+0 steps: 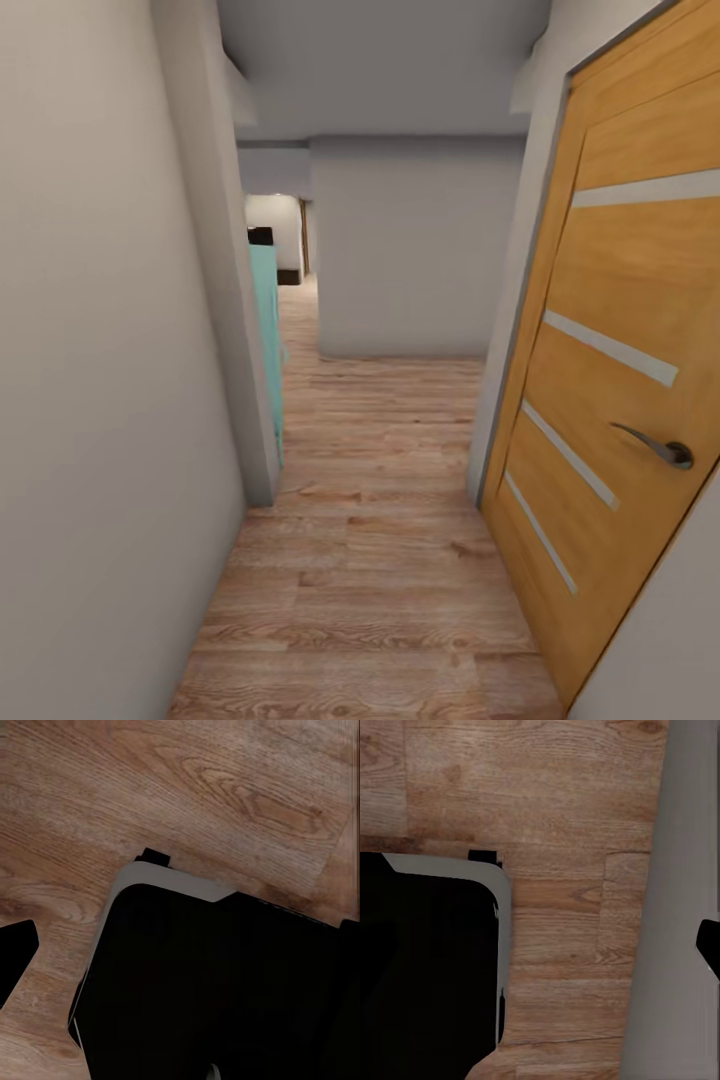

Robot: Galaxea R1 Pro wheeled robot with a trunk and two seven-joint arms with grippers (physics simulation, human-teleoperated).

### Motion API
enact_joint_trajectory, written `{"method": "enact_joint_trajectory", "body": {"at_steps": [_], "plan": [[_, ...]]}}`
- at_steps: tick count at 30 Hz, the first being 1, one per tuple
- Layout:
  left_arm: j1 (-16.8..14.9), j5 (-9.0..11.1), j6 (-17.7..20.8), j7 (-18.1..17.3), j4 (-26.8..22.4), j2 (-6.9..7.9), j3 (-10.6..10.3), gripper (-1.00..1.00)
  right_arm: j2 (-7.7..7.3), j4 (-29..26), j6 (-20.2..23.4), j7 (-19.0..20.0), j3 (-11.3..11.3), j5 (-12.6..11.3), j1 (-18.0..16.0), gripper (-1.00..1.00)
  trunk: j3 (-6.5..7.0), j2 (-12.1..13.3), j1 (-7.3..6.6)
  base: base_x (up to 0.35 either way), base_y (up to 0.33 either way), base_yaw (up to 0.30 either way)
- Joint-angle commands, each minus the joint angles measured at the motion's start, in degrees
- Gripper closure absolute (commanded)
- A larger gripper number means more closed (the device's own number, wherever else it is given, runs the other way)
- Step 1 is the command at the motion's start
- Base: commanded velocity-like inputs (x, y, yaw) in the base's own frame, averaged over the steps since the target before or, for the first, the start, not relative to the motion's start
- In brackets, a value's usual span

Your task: Move the two storage containers from the living room to the garage. In the garage, place one container on the floor and stack the other container on top of it (either order is fine).

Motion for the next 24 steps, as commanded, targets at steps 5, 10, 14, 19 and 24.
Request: {"method": "enact_joint_trajectory", "body": {"at_steps": [5,10,14,19,24], "plan": [[-0.03,0.1,-0.2,0.12,0.04,0.04,0.43,-1.0,0.1,0.19,-0.26,-0.01,0.49,-0.5,-0.07,-1.0,-0.07,-0.08,0.06,0.317,-0.043,0.0],[-0.02,0.13,-0.2,0.12,0.04,0.05,0.42,-1.0,0.04,0.19,-0.25,0.05,0.49,-0.49,-0.07,-1.0,-0.07,-0.08,0.06,0.32,-0.007,0.0],[-0.02,0.13,-0.2,0.12,0.04,0.02,0.38,-1.0,0.03,0.19,-0.22,0.07,0.49,-0.49,-0.07,-1.0,-0.07,-0.08,0.06,0.32,-0.001,0.0],[-0.03,0.13,-0.16,0.12,0.04,-0.01,0.38,-1.0,0.03,0.19,-0.06,0.07,0.49,-0.49,-0.07,-1.0,-0.07,-0.08,0.06,0.32,0.0,0.0],[-0.02,0.05,-0.06,0.12,0.04,-0.02,0.37,-1.0,0.03,0.19,-0.07,0.08,0.49,-0.49,-0.07,-1.0,-0.07,-0.08,0.06,0.321,0.0,0.0]]}}
